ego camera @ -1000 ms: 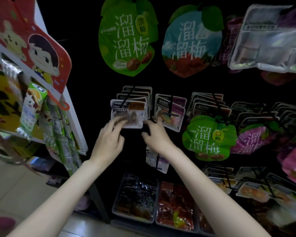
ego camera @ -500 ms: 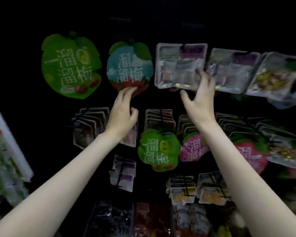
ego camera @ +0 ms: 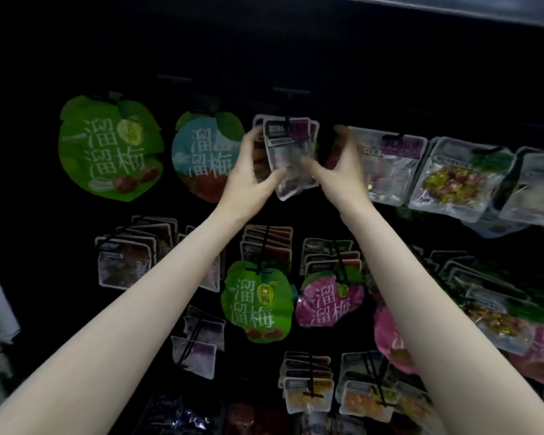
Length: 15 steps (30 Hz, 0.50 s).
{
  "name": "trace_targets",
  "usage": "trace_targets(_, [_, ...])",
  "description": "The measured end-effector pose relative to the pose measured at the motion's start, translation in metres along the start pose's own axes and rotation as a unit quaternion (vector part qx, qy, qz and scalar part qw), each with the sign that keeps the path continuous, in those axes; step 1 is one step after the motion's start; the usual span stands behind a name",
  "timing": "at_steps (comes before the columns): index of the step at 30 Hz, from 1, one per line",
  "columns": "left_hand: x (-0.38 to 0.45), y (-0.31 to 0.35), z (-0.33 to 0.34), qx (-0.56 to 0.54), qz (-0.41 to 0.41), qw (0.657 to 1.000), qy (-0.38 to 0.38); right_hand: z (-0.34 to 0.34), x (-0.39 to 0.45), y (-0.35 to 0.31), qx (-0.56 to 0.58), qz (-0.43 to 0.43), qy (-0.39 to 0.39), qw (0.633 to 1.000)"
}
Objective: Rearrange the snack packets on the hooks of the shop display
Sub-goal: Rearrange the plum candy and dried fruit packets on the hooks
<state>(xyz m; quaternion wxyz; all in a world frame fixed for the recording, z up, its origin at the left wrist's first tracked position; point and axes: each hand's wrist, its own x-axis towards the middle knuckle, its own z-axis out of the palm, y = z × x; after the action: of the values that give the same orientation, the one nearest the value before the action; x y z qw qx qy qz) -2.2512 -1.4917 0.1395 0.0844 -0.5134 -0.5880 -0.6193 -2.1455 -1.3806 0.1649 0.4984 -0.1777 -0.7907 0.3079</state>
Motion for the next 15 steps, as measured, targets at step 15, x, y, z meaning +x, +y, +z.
trace_targets(15, [-0.039,0.014,-0.075,-0.191,-0.153,0.963,-0.112,-0.009,-0.058,-0.033,0.097,-0.074,-0.151,0.981])
